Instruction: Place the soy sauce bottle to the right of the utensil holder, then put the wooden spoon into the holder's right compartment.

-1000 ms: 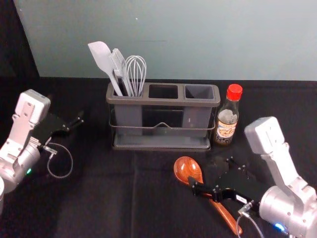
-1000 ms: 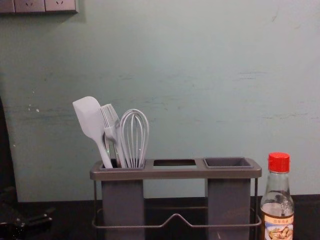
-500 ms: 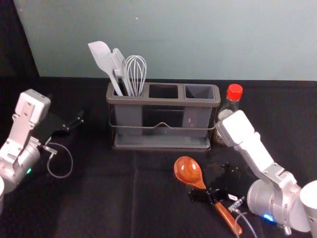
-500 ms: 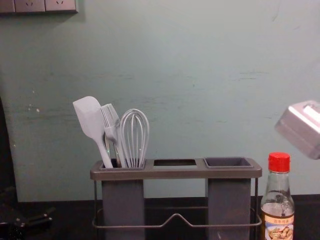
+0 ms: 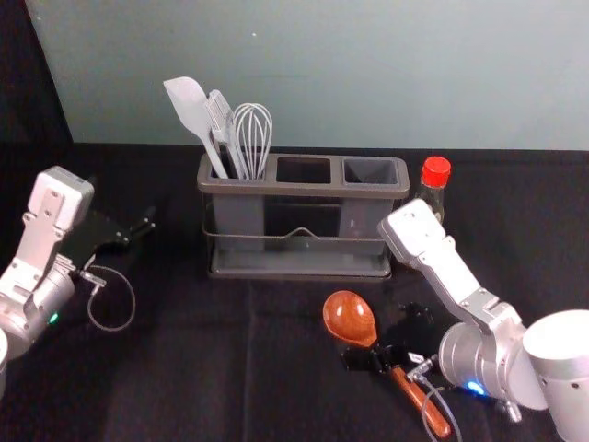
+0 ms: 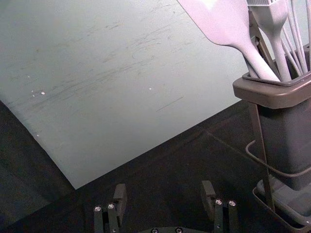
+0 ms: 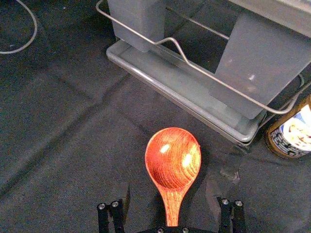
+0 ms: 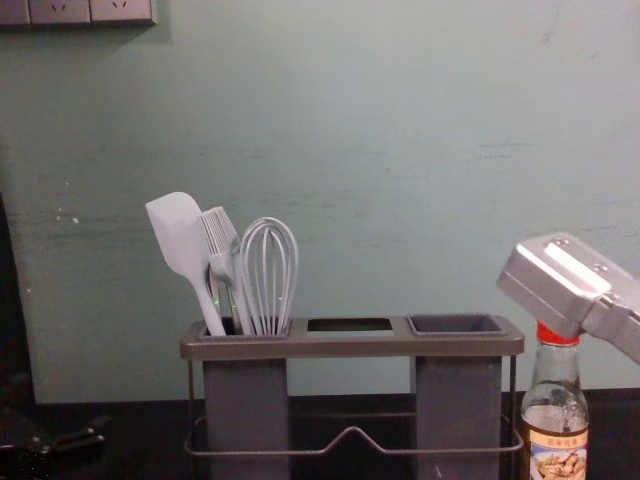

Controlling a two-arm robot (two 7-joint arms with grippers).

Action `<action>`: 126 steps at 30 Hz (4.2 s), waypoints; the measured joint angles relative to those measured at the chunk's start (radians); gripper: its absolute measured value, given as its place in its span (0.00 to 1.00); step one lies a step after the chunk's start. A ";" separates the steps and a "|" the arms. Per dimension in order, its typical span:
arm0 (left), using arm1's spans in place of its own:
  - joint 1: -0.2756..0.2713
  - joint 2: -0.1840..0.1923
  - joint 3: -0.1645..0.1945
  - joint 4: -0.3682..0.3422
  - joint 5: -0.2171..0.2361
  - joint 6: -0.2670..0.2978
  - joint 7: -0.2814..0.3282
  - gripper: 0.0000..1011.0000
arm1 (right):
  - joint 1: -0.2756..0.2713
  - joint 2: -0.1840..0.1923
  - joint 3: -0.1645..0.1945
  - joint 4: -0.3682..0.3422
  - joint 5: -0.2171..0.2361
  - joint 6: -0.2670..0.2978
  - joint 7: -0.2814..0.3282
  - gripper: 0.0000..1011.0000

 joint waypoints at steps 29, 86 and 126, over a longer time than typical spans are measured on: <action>0.000 0.000 0.000 0.000 0.000 0.000 0.000 0.99 | 0.100 -0.085 -0.014 0.141 -0.053 0.056 0.065 0.99; 0.000 0.000 0.000 0.000 0.000 0.000 0.000 0.99 | 0.170 -0.163 -0.012 0.256 -0.189 0.059 0.166 0.96; 0.000 0.000 0.000 0.000 0.000 0.000 0.000 0.99 | -0.116 -0.051 0.197 -0.111 -0.100 -0.163 0.288 0.83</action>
